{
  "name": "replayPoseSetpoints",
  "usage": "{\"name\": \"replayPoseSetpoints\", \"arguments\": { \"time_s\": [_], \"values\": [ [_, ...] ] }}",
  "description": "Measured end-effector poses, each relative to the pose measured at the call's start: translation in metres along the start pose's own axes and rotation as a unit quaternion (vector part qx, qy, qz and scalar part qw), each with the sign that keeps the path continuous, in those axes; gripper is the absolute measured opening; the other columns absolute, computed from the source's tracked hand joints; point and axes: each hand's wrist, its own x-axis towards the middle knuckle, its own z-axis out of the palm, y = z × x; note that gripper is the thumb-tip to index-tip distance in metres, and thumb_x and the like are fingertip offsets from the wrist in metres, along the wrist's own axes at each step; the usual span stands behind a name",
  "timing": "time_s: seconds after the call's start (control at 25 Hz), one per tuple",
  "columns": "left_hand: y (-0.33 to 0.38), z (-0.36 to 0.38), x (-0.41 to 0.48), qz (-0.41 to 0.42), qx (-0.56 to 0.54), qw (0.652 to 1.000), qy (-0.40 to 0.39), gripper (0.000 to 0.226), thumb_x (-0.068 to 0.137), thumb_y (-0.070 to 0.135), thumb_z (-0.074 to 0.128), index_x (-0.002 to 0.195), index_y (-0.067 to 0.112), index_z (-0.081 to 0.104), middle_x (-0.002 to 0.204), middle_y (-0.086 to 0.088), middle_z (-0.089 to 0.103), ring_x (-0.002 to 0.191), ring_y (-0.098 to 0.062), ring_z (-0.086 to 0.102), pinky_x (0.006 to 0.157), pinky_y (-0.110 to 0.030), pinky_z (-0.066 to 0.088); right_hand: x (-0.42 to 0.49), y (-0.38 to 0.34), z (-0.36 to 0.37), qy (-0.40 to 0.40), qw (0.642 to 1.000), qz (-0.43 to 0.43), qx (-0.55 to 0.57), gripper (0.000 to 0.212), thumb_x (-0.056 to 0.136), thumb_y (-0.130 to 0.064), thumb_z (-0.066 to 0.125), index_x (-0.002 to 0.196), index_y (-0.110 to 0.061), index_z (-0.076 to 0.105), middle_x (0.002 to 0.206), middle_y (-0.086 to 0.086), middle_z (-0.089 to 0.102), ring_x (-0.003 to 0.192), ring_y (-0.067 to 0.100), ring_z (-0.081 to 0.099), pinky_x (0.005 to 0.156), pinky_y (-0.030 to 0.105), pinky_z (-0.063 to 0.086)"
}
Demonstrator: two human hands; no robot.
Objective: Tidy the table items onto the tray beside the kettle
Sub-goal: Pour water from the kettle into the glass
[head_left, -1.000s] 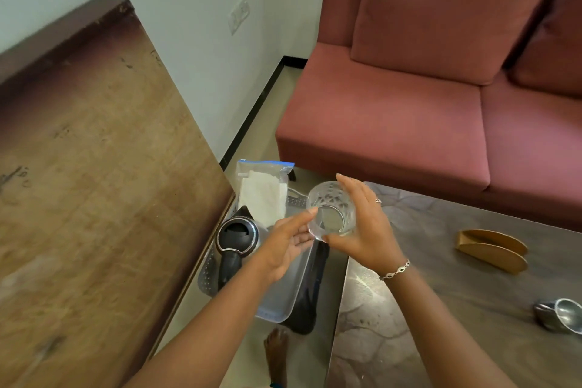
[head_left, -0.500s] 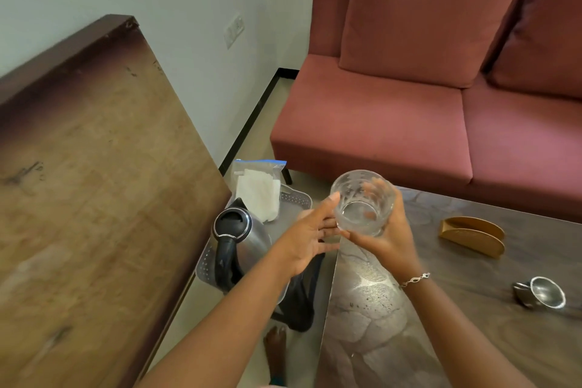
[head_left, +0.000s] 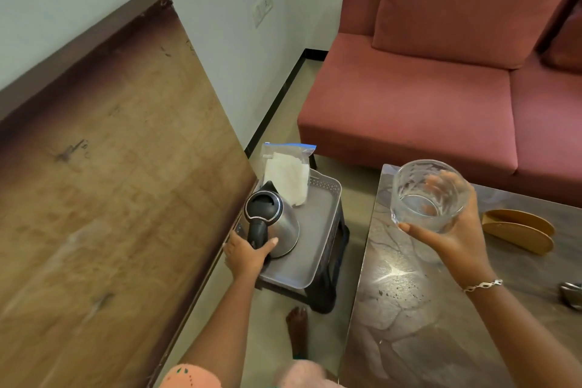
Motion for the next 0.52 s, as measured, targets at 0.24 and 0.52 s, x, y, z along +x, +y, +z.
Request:
{"name": "replayPoseSetpoints", "arguments": {
  "time_s": [0.24, 0.52],
  "values": [
    [-0.02, 0.021, 0.026, -0.054, -0.01, 0.996, -0.074, 0.059, 0.069, 0.018, 0.08, 0.117, -0.001, 0.049, 0.118, -0.021, 0.059, 0.107, -0.037, 0.057, 0.09, -0.041, 0.044, 0.0, 0.002, 0.001, 0.013, 1.0, 0.015, -0.008, 0.098, 0.049, -0.017, 0.079, 0.133, -0.012, 0.029, 0.132, 0.011, 0.044, 0.122, 0.015, 0.046, 0.095, 0.01, 0.042],
    [-0.032, 0.034, 0.046, -0.154, -0.204, 0.956, -0.142, 0.042, 0.071, -0.027, 0.054, 0.112, -0.018, 0.051, 0.086, -0.016, 0.059, 0.089, -0.026, 0.054, 0.076, -0.035, 0.041, -0.005, 0.002, 0.001, 0.023, 0.999, 0.021, -0.017, 0.096, 0.049, -0.014, 0.079, 0.132, -0.014, 0.031, 0.127, 0.002, 0.045, 0.116, -0.004, 0.047, 0.091, 0.004, 0.04]
  ]
}}
